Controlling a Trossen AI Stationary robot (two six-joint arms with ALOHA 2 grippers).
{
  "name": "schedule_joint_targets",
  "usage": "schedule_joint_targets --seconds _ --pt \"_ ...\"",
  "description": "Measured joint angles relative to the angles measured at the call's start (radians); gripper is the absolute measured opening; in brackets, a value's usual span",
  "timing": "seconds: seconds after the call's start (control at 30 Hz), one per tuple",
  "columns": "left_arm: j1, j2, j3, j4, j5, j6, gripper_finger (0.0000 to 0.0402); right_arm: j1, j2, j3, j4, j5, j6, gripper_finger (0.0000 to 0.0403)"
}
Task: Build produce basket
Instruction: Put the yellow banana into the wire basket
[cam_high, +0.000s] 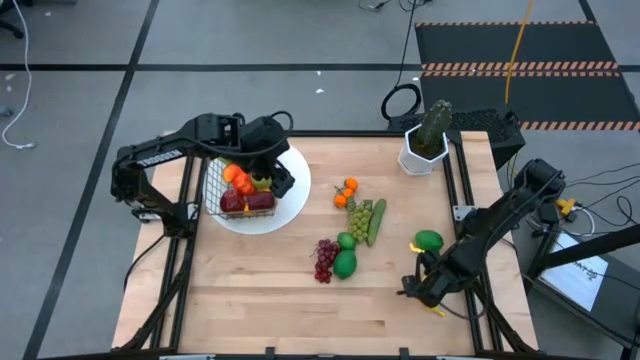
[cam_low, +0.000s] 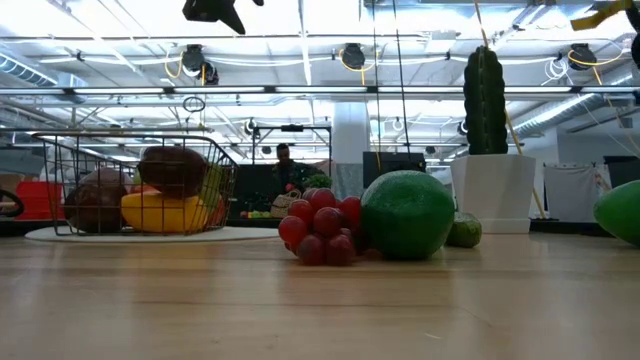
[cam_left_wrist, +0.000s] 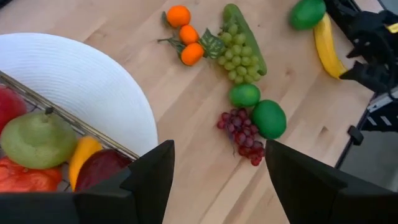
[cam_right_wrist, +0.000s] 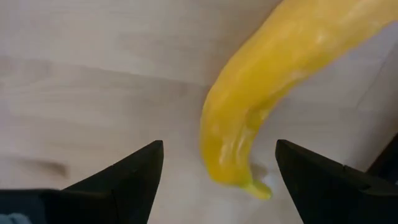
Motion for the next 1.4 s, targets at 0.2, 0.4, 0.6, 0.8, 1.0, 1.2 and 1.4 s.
schedule_joint_targets --seconds 0.2,0.4,0.6,0.8,1.0,1.2,1.4 --pt "-0.032 0.000 0.000 0.000 0.000 -0.001 0.0250 0.000 0.075 0.000 0.021 0.001 -0.045 0.0295" --pt "-0.063 0.000 0.000 0.000 0.000 -0.007 0.0250 0.000 0.125 0.000 0.029 0.004 -0.049 0.0258" --pt "-0.089 0.000 0.000 0.000 0.000 -0.007 0.0250 0.000 0.151 0.000 0.042 0.005 -0.051 0.0214" --pt "-0.110 0.000 0.000 0.000 -0.001 -0.013 0.0250 -0.001 0.149 0.000 0.104 0.002 -0.045 0.0164" --pt "-0.127 0.000 0.000 0.001 -0.002 -0.028 0.0250 -0.001 0.144 0.001 0.199 0.002 -0.047 0.0130" --pt "-0.133 0.000 0.000 0.004 -0.003 -0.034 0.0250 -0.001 0.098 0.002 0.329 0.016 -0.052 0.0142" --pt "-0.132 0.000 0.000 0.043 -0.013 -0.030 0.0250 -0.001 -0.031 0.002 0.379 0.169 -0.059 0.0141"
